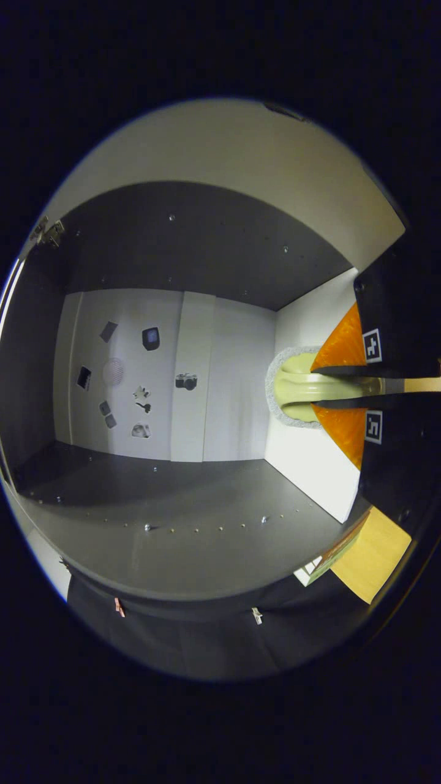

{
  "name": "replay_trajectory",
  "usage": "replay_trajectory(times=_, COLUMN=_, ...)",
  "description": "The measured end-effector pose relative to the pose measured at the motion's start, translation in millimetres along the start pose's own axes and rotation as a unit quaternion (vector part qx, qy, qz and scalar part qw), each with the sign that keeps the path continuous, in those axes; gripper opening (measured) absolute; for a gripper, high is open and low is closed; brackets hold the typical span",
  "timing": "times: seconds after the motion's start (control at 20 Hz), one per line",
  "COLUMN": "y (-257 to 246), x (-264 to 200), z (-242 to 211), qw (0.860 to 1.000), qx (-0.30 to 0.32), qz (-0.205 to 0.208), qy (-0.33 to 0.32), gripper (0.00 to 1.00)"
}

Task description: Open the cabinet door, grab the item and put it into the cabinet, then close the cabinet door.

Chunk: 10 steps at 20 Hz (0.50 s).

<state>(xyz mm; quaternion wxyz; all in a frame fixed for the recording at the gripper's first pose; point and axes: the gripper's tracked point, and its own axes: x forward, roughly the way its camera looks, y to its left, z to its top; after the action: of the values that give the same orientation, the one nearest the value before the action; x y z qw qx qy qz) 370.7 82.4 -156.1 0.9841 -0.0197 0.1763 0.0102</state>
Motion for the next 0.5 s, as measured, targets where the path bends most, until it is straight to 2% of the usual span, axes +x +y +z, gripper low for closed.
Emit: replay_trajectory(times=0.5, y=-2.1, x=69.2, z=-23.4, qw=1.000, qx=0.010, qz=0.000, qy=0.023, gripper=0.13)
